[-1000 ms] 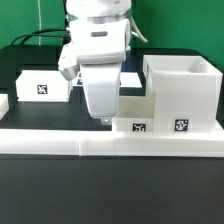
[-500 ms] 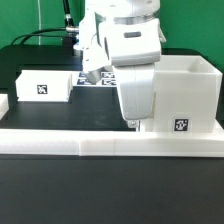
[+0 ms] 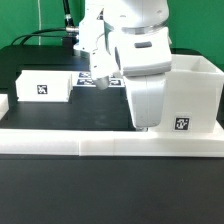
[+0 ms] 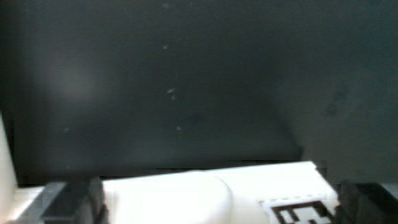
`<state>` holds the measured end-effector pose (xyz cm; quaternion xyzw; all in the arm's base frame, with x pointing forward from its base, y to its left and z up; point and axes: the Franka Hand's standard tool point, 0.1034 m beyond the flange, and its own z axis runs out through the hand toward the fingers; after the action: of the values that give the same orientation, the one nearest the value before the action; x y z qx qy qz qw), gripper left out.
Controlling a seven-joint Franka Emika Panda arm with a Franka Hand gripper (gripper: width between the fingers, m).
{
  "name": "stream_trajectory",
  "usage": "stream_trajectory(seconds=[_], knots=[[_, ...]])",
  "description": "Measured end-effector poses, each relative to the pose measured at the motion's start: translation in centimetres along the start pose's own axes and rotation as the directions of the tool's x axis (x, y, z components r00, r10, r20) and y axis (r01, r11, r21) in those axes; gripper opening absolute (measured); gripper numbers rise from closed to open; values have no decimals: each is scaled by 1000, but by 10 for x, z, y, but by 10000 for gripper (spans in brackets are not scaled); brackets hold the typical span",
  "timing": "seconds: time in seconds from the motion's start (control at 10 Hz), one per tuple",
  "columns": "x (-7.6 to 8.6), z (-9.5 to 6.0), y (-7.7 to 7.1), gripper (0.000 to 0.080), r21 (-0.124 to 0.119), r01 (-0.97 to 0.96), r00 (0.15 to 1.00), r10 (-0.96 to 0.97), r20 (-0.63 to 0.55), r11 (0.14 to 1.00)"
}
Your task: Assemble drawer
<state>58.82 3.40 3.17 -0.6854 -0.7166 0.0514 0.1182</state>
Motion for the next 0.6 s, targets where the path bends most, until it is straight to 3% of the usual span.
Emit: stream_trajectory(seconds=[0.1, 0.4, 0.5, 0.6], knots=[[-2, -2, 0, 649, 4, 2, 1000, -2, 1, 1000], [-30, -6, -5, 649, 0, 32, 999, -32, 7, 999], [-42, -10, -6, 649, -12, 42, 999, -41, 9, 999], [-55, -18, -11, 649, -46, 41, 999, -40, 13, 998]])
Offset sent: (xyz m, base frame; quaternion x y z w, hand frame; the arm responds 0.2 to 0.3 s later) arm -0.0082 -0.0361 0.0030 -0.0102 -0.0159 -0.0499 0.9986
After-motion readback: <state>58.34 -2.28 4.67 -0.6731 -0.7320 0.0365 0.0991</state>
